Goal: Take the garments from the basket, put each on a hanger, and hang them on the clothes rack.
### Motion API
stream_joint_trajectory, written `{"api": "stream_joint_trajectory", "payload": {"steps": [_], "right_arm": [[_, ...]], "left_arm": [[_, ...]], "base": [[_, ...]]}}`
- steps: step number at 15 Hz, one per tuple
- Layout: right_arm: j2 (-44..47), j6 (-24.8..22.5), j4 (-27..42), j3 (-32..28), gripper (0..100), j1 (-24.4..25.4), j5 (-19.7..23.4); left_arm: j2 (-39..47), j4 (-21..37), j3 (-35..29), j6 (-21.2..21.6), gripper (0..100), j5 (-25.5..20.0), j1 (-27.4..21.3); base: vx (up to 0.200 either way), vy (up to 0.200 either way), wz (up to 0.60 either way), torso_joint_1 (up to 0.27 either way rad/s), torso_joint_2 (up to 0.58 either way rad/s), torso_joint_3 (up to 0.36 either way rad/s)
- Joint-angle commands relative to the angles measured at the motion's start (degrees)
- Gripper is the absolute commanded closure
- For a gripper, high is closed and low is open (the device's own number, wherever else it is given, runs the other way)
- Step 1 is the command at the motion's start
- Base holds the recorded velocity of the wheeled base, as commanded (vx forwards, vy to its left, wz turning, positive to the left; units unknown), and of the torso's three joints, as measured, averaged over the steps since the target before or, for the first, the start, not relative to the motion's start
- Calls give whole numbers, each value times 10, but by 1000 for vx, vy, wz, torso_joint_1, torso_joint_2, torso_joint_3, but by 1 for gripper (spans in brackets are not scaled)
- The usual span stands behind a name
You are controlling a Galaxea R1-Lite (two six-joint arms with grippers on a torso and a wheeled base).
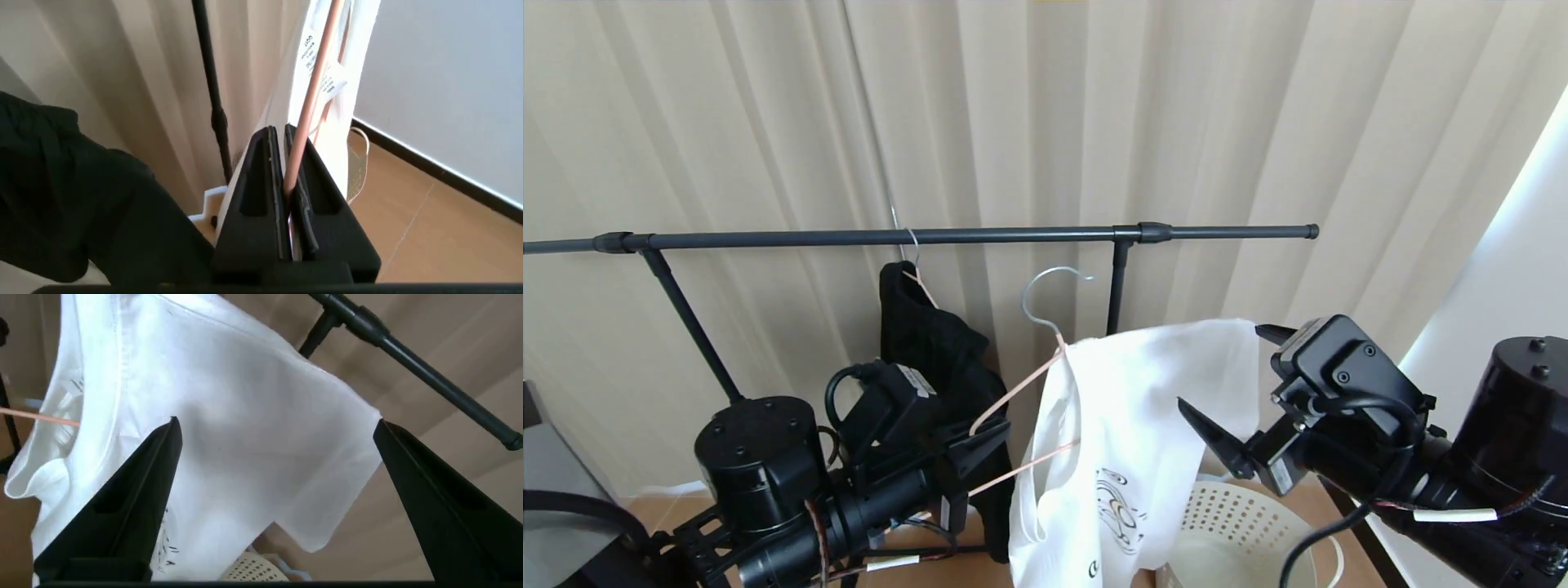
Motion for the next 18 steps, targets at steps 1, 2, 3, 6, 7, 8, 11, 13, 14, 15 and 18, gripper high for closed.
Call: {"api": "stream_joint_trajectory", "payload": {"steps": [1, 2, 3, 6, 7, 8, 11, 13, 14, 15, 18], "right_arm": [[-92, -43, 104, -17, 0, -33, 57], [-121, -70, 181, -34, 0, -49, 93], [-150, -92, 294, -75, 0, -65, 120], [-164, -100, 520, -187, 0, -84, 169], [-155, -106, 569, -224, 0, -99, 194], [-149, -109, 589, -238, 0, -103, 210], [-112, -126, 676, -296, 0, -110, 286], [-56, -191, 753, -355, 0, -130, 342], [-46, -200, 767, -366, 0, -134, 353], [-14, -212, 789, -392, 0, -135, 373], [26, -212, 783, -401, 0, -135, 374]], "left_arm": [[11, -14, 24, 18, 100, -17, 24], [18, -24, 30, 27, 100, -19, 26], [25, -35, 35, 34, 100, -20, 25], [38, -38, 36, 55, 100, -20, 20], [39, -40, 37, 66, 100, -20, 13], [39, -42, 39, 71, 100, -21, 10], [39, -49, 44, 80, 100, -22, -7], [39, -49, 51, 85, 100, -22, -10], [39, -49, 52, 85, 100, -22, -12], [39, -49, 54, 92, 100, -22, -26], [36, -49, 52, 92, 100, -22, -43]], "base": [[0, 0, 0, 0, 0, 0], [0, 0, 0, 0, 0, 0], [0, 0, 0, 0, 0, 0], [0, 0, 0, 0, 0, 0], [0, 0, 0, 0, 0, 0], [0, 0, 0, 0, 0, 0], [0, 0, 0, 0, 0, 0], [0, 0, 0, 0, 0, 0], [0, 0, 0, 0, 0, 0], [0, 0, 0, 0, 0, 0], [0, 0, 0, 0, 0, 0]]}}
